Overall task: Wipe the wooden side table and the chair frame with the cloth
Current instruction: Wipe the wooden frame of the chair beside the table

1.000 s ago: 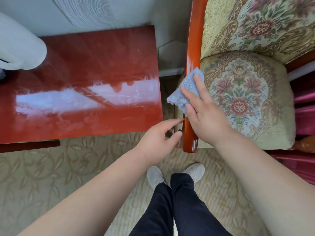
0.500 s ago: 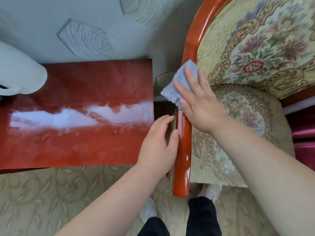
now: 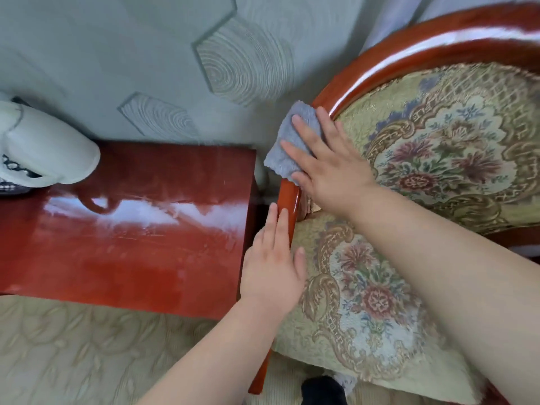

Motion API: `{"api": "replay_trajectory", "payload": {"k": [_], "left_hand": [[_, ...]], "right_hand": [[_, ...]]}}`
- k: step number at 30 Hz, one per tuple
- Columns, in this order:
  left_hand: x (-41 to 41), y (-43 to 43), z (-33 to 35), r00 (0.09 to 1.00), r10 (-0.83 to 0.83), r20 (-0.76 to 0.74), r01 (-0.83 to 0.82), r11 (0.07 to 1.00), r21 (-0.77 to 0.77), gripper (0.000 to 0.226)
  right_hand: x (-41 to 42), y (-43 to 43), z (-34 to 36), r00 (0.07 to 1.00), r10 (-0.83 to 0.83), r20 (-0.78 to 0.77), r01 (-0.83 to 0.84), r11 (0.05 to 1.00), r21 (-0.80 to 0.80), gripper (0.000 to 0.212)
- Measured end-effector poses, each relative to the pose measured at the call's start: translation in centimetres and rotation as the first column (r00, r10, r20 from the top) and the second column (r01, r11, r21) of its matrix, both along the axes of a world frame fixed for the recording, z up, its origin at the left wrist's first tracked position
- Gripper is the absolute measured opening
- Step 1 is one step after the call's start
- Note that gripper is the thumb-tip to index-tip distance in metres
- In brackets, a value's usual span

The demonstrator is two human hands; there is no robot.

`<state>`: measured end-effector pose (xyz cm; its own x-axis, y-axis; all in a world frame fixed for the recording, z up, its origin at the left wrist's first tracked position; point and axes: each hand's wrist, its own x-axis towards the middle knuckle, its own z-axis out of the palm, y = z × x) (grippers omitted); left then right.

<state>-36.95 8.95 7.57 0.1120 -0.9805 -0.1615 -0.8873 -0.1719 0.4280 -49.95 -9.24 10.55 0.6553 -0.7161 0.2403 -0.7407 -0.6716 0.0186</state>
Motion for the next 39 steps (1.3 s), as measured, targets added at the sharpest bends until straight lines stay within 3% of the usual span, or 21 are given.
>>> {"api": "replay_trajectory", "payload": {"k": [5, 9, 12, 14, 17, 20, 22, 25, 27, 29, 32, 36, 39], "left_hand": [[-0.2, -0.1, -0.3, 0.992, -0.021, 0.128, 0.019, 1.000, 0.016, 0.075], [-0.4, 0.0, -0.8, 0.989, -0.005, 0.150, 0.000, 1.000, 0.030, 0.077], [-0.5, -0.1, -0.5, 0.983, -0.006, 0.182, -0.003, 0.999, 0.046, 0.080], [-0.4, -0.2, -0.2, 0.982, -0.031, 0.184, 0.017, 0.997, 0.079, 0.082], [-0.4, -0.3, 0.2, 0.982, -0.045, 0.182, 0.031, 0.996, 0.081, 0.081], [-0.5, -0.2, 0.1, 0.985, -0.028, 0.171, 0.018, 0.998, 0.062, 0.080], [-0.4, -0.3, -0.2, 0.987, -0.016, 0.161, 0.010, 0.999, 0.039, 0.080], [-0.4, -0.1, -0.3, 0.990, -0.005, 0.139, 0.001, 1.000, 0.027, 0.080], [-0.5, 0.0, 0.3, 0.998, 0.000, 0.068, -0.003, 0.999, 0.036, 0.078], [-0.4, -0.8, 1.3, 0.999, 0.039, -0.038, -0.038, 0.999, 0.023, 0.073], [-0.3, -4.9, 3.5, 0.974, 0.176, -0.140, -0.179, 0.984, -0.007, 0.066], [-1.2, -14.2, 6.0, 0.964, 0.203, -0.174, -0.225, 0.967, -0.116, 0.061], [-2.5, -19.2, 6.3, 0.978, 0.159, -0.135, -0.178, 0.974, -0.140, 0.056]], "right_hand": [[0.0, -2.0, 1.2, 0.994, -0.084, 0.067, 0.083, 0.996, 0.020, 0.061], [-0.7, 2.5, -2.9, 0.976, 0.216, 0.004, -0.216, 0.975, 0.054, 0.056], [-1.1, 2.4, -3.5, 0.960, 0.278, -0.010, -0.278, 0.960, 0.020, 0.057], [-1.1, 0.0, -1.6, 0.989, 0.150, 0.014, -0.149, 0.987, -0.064, 0.062], [-1.9, -3.9, 1.6, 0.977, -0.198, 0.083, 0.204, 0.976, -0.079, 0.069], [-1.3, -4.7, 3.1, 0.945, -0.311, 0.098, 0.314, 0.949, -0.017, 0.075], [-0.8, -3.8, 2.8, 0.977, -0.209, 0.048, 0.207, 0.978, 0.033, 0.078], [-1.4, -2.2, 1.3, 0.995, 0.074, -0.064, -0.070, 0.996, 0.064, 0.074], [-2.2, -2.2, 1.0, 0.986, 0.133, -0.099, -0.131, 0.991, 0.032, 0.072], [-2.7, -3.0, 1.8, 0.992, 0.079, -0.100, -0.080, 0.997, -0.002, 0.073], [-3.8, -4.7, 4.2, 0.985, -0.169, -0.043, 0.169, 0.986, -0.002, 0.077], [-6.0, -6.8, 6.7, 0.876, -0.480, 0.051, 0.477, 0.877, 0.056, 0.078], [-6.0, -7.0, 6.8, 0.837, -0.539, 0.089, 0.534, 0.842, 0.078, 0.080]]}}
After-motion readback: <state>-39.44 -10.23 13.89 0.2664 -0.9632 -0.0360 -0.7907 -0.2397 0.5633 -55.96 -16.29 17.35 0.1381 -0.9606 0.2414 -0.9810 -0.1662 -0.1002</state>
